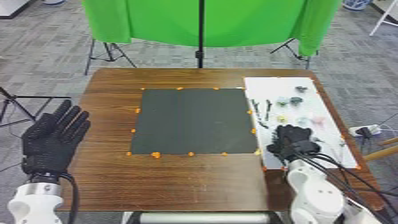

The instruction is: Arrange flowers

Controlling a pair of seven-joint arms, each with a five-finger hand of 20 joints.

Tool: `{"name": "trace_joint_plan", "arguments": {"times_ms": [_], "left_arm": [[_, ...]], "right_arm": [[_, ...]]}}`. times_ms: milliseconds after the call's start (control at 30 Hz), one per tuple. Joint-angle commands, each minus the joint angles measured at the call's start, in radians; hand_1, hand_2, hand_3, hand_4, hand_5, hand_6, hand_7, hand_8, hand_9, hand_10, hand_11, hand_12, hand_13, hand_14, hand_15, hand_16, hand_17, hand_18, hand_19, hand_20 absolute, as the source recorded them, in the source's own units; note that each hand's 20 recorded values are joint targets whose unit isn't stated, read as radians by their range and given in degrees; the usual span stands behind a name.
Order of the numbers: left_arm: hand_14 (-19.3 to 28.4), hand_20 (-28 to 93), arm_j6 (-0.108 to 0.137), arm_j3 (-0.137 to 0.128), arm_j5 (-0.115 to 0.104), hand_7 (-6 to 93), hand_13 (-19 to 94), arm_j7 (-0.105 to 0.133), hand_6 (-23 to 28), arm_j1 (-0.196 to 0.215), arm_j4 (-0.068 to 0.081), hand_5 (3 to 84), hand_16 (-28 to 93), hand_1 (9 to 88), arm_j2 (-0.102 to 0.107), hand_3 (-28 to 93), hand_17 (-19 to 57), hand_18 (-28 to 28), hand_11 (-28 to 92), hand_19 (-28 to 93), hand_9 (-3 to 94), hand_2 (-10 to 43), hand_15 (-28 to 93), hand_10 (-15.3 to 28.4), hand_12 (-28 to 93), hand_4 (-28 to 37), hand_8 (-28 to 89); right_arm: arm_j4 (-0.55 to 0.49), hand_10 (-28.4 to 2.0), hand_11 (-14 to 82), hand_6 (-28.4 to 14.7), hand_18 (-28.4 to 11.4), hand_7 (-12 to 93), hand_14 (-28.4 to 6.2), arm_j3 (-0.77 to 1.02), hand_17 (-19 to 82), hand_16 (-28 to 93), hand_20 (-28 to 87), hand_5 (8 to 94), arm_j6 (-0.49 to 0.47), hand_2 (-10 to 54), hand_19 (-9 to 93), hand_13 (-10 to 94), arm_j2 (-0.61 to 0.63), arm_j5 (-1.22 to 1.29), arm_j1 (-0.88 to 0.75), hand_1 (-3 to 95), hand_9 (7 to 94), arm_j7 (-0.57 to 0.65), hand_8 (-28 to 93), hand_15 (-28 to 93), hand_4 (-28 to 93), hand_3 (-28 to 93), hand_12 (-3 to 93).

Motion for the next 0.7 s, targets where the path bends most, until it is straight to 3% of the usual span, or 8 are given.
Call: {"name": "trace_joint_plan", "arguments": {"times_ms": [33,167,233,367,467,533,633,700], "left_arm": [[13.3,13,0.025,0.005,-0.028,7.7,26,-0.004,8.9,0.006,0.001,42.5,-5,25.3,-0.001,80,-3.8,11.0,15,23,34.3,16.2,23,13.7,8,-28.3,-8],[13.3,13,0.030,-0.005,-0.038,7.8,26,-0.001,8.9,0.014,0.001,42.7,-5,25.3,-0.002,80,-3.8,11.1,15,23,34.5,16.2,23,13.6,8,-28.3,-8],[13.3,13,0.030,-0.012,-0.074,7.8,26,0.007,8.9,0.021,0.002,42.7,-6,25.3,-0.002,80,-3.8,11.1,15,23,34.6,16.2,23,13.6,8,-28.3,-8],[13.1,13,0.007,-0.031,-0.097,7.5,26,0.010,8.9,0.038,0.003,42.7,-6,25.2,-0.003,80,-3.7,11.1,15,23,34.7,15.9,23,13.6,7,-28.3,-8],[12.9,13,0.003,-0.043,-0.138,7.2,26,0.020,8.9,0.051,0.000,42.5,-6,25.0,-0.001,80,-3.7,11.1,15,23,34.8,15.7,23,13.6,7,-28.3,-8],[12.7,13,0.006,-0.052,-0.131,7.0,26,0.018,8.9,0.059,-0.001,42.4,-6,24.8,0.001,80,-3.7,11.1,15,23,34.8,15.7,22,13.6,7,-28.3,-8],[12.6,13,0.009,-0.064,-0.153,6.8,26,0.022,8.8,0.076,-0.005,42.4,-6,24.5,0.004,80,-3.6,11.1,15,23,34.9,15.6,22,13.6,7,-28.3,-8],[12.5,13,0.013,-0.068,-0.144,6.7,26,0.018,8.8,0.082,-0.007,42.3,-6,24.5,0.002,80,-3.6,11.1,14,23,34.9,15.6,22,13.6,7,-28.3,-8]], "right_arm": [[0.061,-14.2,27.0,-3.0,-26.8,37,-13.7,-0.054,31,29,35,74.2,0.018,-9.5,83,69,-0.013,0.003,-0.003,53.1,79.6,-0.031,17,67,-27,72,46.1],[0.046,-12.7,22.9,-2.5,-26.2,39,-11.8,-0.037,35,36,35,77.4,0.061,-9.5,84,73,-0.009,0.028,-0.021,57.0,84.4,-0.026,19,63,-24,75,50.2],[0.022,-12.3,22.7,-2.6,-26.1,38,-11.2,-0.016,35,37,36,78.1,0.108,-9.5,84,74,-0.003,0.042,-0.031,56.3,85.0,-0.012,20,62,-22,76,49.9],[-0.071,-11.6,21.7,-2.3,-26.1,37,-9.5,0.049,37,38,35,78.9,0.223,-9.5,85,77,0.006,0.115,-0.049,55.3,86.2,0.024,21,59,-19,76,49.3],[-0.133,-11.1,21.6,-1.9,-26.3,37,-9.0,0.069,37,38,35,78.9,0.309,-9.5,85,78,0.016,0.132,-0.038,53.6,86.7,0.040,22,58,-18,78,49.1],[-0.160,-11.1,21.5,-1.8,-26.3,37,-9.0,0.058,38,38,35,78.8,0.335,-9.5,86,78,0.017,0.147,-0.002,53.2,86.9,0.049,22,58,-17,78,49.1],[-0.176,-11.0,21.8,-1.7,-26.6,38,-9.2,0.005,38,38,35,78.7,0.347,-9.5,86,78,-0.001,0.184,0.089,53.0,86.9,0.048,23,58,-17,78,49.4],[-0.160,-11.0,21.9,-1.7,-26.6,38,-9.2,-0.055,38,38,35,78.7,0.351,-9.5,86,78,-0.031,0.206,0.178,52.9,86.9,0.043,23,58,-16,78,49.5]]}}
